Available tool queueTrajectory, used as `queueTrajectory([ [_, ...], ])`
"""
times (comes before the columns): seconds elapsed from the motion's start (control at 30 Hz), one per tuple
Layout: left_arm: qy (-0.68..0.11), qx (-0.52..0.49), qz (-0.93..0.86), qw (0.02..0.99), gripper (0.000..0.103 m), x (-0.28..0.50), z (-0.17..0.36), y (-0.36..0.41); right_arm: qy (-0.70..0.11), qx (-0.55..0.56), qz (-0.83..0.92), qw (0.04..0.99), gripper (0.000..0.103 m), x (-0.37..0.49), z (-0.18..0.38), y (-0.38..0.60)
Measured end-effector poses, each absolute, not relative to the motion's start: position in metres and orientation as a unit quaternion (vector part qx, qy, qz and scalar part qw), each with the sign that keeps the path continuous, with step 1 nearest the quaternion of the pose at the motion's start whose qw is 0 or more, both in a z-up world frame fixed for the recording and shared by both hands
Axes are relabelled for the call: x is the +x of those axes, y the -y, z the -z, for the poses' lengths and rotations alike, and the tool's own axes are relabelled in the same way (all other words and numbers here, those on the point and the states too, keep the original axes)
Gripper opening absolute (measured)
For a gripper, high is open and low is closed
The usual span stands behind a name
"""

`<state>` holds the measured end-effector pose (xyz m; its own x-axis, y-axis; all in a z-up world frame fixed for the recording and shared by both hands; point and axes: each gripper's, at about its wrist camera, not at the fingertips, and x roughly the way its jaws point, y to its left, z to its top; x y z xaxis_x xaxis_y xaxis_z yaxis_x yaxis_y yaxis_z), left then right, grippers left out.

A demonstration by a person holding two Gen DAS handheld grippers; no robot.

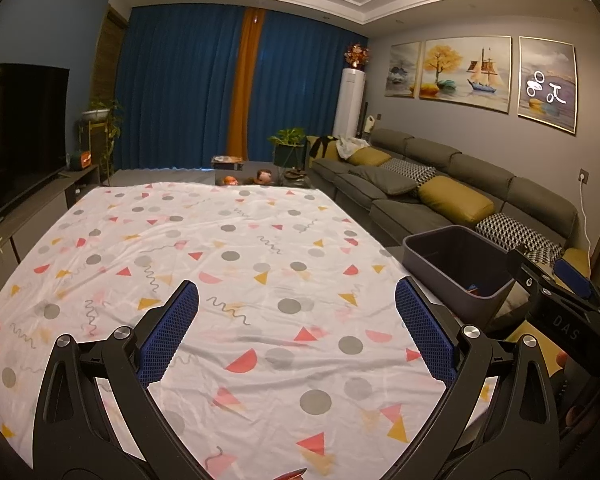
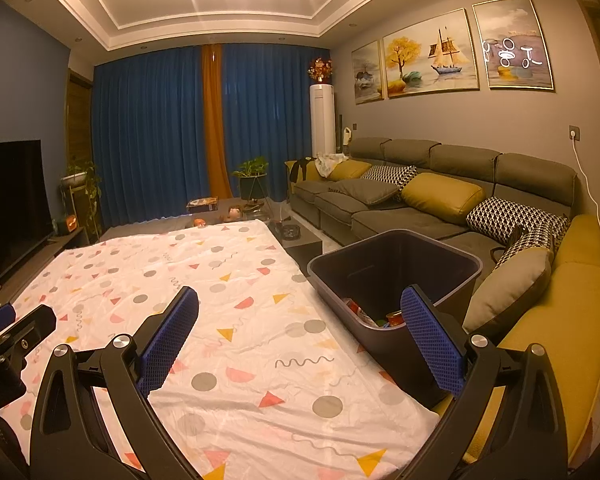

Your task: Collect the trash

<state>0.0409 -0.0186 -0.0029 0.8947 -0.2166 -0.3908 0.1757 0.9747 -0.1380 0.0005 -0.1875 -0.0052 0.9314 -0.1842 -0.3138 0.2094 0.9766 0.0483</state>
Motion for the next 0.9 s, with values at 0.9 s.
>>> queueTrajectory([
  [0.9,-0.207,-0.044,0.11,0.971,0.095,0.0407,0.009,0.0195,-0.157,0.042,0.102,0.981,0.097,0.0021,0.0052,0.1879],
])
